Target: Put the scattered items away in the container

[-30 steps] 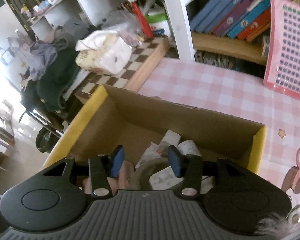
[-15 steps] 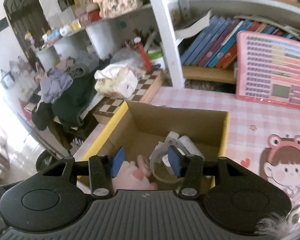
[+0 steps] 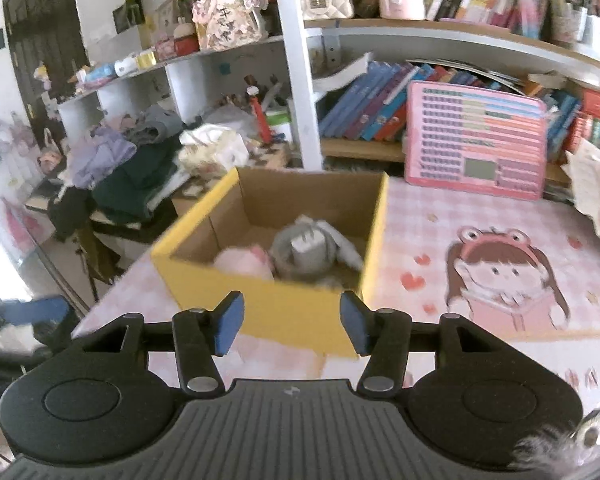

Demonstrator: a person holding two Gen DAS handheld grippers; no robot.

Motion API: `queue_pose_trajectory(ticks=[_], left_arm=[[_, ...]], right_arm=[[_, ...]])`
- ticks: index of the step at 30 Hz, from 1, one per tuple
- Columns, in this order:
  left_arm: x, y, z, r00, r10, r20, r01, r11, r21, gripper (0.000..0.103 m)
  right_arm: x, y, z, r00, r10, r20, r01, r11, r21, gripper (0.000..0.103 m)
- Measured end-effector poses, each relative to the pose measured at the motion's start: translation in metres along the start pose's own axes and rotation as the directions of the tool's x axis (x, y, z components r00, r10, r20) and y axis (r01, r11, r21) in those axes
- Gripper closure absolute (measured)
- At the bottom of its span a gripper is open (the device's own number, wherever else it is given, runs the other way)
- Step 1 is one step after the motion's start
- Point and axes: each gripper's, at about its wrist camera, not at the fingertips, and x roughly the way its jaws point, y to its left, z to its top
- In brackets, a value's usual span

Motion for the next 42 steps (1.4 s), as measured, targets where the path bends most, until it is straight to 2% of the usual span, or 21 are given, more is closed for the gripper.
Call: queue_pose_trajectory(ticks=[10,17,22,27,37,42], left_arm=[[-0.006,-0.018,-0.044,0.997,-0.02,-0.075,0.022,0.999,0.033,0.019],[-0.01,-0.032,-0.063,0.996,0.007,-0.084,-0.002,0.998,0.069,0.012],[-0.005,-0.04,-0.073,0.99,0.024,-0.142,-0.012,0.996,0.088,0.01],[-0.005,-0.045,-0.08,0.984,0.021,-0.177,-0.003,0.995,0.101,0.003],[-0.008,-0.049,-0.081,0.983,0.029,-0.182,-0.01,0.994,0.105,0.001],[-0.006,-0.047,-0.083,0.979,0.006,-0.202,0.011,0.997,0.081,0.001]], right_arm=[[-0.03,0.01,-0.08,0.991,-0.115,-0.066,0.117,0.993,0.028,0.048],[-0.045,0.012,-0.116,0.98,-0.173,-0.094,0.176,0.984,0.02,0.035],[-0.052,0.007,-0.127,0.972,-0.21,-0.108,0.215,0.976,0.036,0.022],[-0.055,0.003,-0.138,0.965,-0.222,-0.14,0.232,0.971,0.059,0.02],[-0.055,0.006,-0.141,0.964,-0.214,-0.16,0.222,0.974,0.039,0.016],[-0.054,0.006,-0.141,0.963,-0.212,-0.167,0.22,0.975,0.034,0.012]])
